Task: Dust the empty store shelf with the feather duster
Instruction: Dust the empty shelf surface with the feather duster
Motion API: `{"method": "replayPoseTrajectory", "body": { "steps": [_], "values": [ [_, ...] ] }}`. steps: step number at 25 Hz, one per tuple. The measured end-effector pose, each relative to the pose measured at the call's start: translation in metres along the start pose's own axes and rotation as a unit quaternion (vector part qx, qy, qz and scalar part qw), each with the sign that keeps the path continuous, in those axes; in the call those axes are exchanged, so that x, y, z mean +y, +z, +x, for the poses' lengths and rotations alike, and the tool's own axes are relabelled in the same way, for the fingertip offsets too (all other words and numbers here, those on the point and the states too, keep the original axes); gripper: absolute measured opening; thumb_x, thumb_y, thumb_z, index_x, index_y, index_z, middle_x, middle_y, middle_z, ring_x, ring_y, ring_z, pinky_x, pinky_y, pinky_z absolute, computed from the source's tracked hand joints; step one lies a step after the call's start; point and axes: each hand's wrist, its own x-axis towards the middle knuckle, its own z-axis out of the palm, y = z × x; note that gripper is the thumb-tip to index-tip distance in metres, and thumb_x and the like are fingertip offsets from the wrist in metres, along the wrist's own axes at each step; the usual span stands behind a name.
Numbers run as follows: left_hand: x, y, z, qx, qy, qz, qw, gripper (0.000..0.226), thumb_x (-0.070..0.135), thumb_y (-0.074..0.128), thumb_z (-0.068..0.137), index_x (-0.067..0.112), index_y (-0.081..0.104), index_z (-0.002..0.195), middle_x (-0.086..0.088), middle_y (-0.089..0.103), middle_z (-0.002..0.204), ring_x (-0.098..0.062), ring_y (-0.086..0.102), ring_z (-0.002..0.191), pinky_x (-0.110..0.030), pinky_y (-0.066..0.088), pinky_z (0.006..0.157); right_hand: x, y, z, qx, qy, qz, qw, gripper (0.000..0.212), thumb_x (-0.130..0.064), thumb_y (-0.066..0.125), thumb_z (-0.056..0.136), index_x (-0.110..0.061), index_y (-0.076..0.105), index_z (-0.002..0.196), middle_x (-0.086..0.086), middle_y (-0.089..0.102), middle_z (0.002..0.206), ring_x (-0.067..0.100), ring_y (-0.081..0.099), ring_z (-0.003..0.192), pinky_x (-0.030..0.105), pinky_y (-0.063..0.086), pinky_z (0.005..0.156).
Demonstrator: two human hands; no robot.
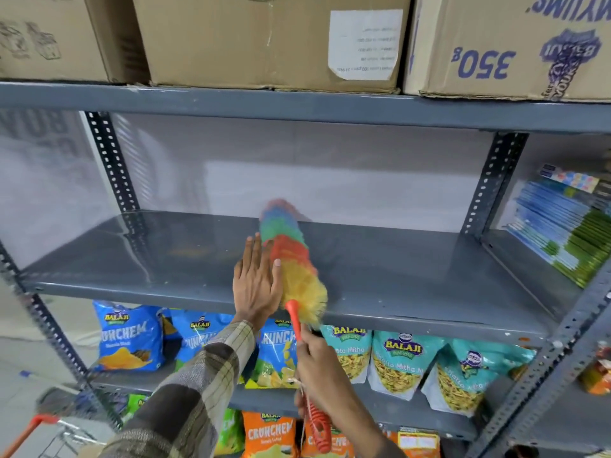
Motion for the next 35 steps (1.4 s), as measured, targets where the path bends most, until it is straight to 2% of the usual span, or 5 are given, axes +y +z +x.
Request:
{"method": "replayPoseTrajectory", "body": {
  "steps": [5, 11, 20, 28, 35],
  "values": [
    [-0.031, -0.019, 0.014, 0.018, 0.004, 0.009, 1.000, 0.068, 0.046, 0.013, 0.100, 0.021, 0.038, 0.159, -0.003, 0.024, 0.171, -0.021, 0.020, 0.161, -0.045, 0.032, 0.117, 0.017, -0.045, -0.029, 0.038, -0.011, 0.151, 0.988, 0.041, -0.025, 0.041, 0.105, -0.046, 0.048, 0.140, -0.001, 0.046, 0.050, 0.014, 0.047, 0.034, 0.022, 0.038, 0.033],
    [-0.111, -0.051, 0.027, 0.056, -0.034, 0.027, 0.997, 0.065, 0.044, 0.013, 0.102, 0.021, 0.038, 0.158, -0.002, 0.025, 0.171, -0.020, 0.019, 0.160, -0.046, 0.027, 0.120, 0.055, -0.088, -0.053, 0.194, 0.065, 0.096, 0.974, 0.043, -0.018, 0.047, 0.103, -0.034, 0.050, 0.142, 0.002, 0.055, 0.055, 0.020, 0.055, 0.048, 0.028, 0.047, 0.051],
    [-0.138, -0.040, 0.020, 0.093, -0.040, -0.017, 0.995, 0.059, 0.038, 0.016, 0.105, 0.026, 0.032, 0.160, 0.002, 0.016, 0.174, -0.015, 0.012, 0.162, -0.035, 0.027, 0.118, 0.001, 0.027, -0.009, 0.035, -0.014, -0.101, 0.994, 0.064, -0.018, 0.032, 0.105, -0.050, 0.001, 0.151, 0.012, 0.062, 0.070, 0.019, 0.055, 0.056, 0.035, 0.051, 0.058],
    [-0.143, -0.040, 0.020, 0.145, -0.071, -0.078, 0.984, 0.065, 0.034, 0.016, 0.102, 0.013, 0.026, 0.163, 0.001, 0.008, 0.174, -0.016, 0.004, 0.163, -0.025, 0.016, 0.124, -0.069, 0.099, 0.056, -0.113, -0.083, -0.109, 0.984, 0.048, -0.021, 0.023, 0.104, -0.024, 0.034, 0.151, 0.002, 0.046, 0.065, 0.039, 0.070, 0.078, 0.046, 0.058, 0.068],
    [-0.140, -0.043, 0.018, 0.165, -0.042, -0.107, 0.980, 0.062, 0.031, 0.019, 0.101, 0.019, 0.030, 0.161, 0.000, 0.006, 0.175, -0.017, 0.001, 0.163, -0.027, 0.014, 0.124, -0.050, 0.026, 0.091, -0.069, -0.149, -0.037, 0.986, 0.030, -0.033, 0.043, 0.102, -0.059, 0.053, 0.114, 0.001, 0.041, 0.044, 0.023, 0.046, 0.025, 0.025, 0.035, 0.027]
  ]
}}
